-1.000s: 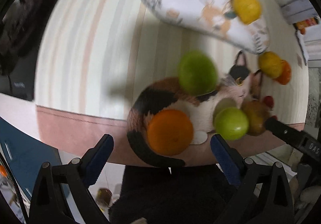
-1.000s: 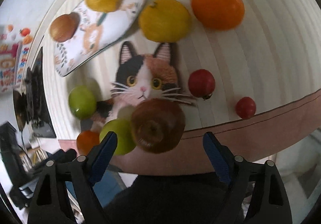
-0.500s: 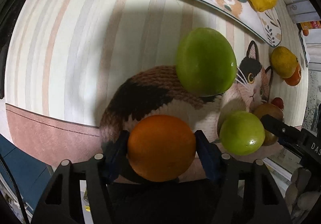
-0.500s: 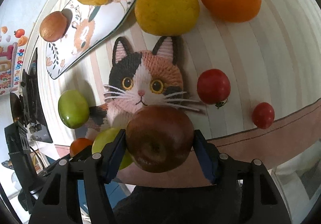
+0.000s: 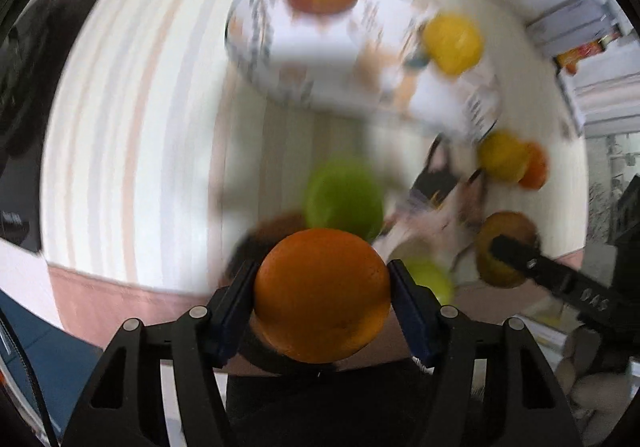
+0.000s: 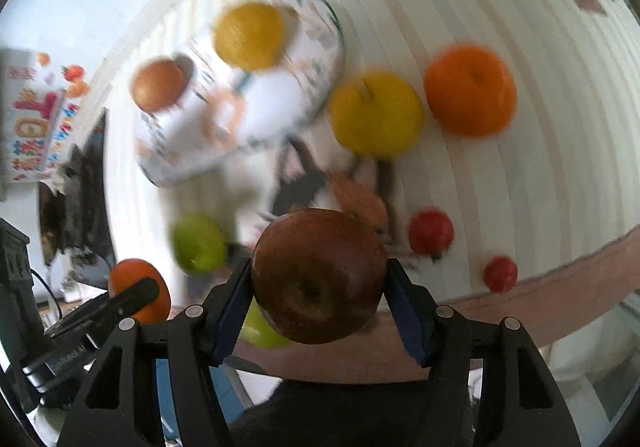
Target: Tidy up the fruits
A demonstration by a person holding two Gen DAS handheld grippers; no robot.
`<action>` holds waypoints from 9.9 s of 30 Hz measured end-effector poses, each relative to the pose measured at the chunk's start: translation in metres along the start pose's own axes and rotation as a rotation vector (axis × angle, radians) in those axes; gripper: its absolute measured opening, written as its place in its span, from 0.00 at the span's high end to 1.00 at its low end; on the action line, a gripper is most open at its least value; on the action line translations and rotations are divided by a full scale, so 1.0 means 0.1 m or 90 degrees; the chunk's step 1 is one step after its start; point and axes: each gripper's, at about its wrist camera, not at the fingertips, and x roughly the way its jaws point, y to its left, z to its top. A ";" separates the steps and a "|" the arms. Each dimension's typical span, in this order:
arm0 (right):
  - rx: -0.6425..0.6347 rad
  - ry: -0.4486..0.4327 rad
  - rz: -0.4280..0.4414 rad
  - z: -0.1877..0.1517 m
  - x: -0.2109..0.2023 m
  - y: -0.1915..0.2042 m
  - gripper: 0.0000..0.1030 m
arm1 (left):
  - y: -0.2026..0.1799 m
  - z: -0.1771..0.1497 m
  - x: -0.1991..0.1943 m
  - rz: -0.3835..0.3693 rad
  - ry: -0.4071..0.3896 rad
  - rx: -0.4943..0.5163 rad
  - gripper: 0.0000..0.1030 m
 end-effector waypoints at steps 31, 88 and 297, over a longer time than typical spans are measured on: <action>-0.180 0.055 -0.090 2.04 0.92 1.54 0.34 | 0.36 1.35 0.44 0.032 0.016 -0.098 0.39; -0.226 -0.228 -0.090 -0.54 -1.95 0.95 0.11 | -0.48 -0.33 -1.70 0.094 -0.253 0.051 0.16; -0.223 -0.248 -0.063 -0.77 -2.11 0.78 0.09 | -0.70 -0.61 -1.81 0.107 -0.295 0.052 0.13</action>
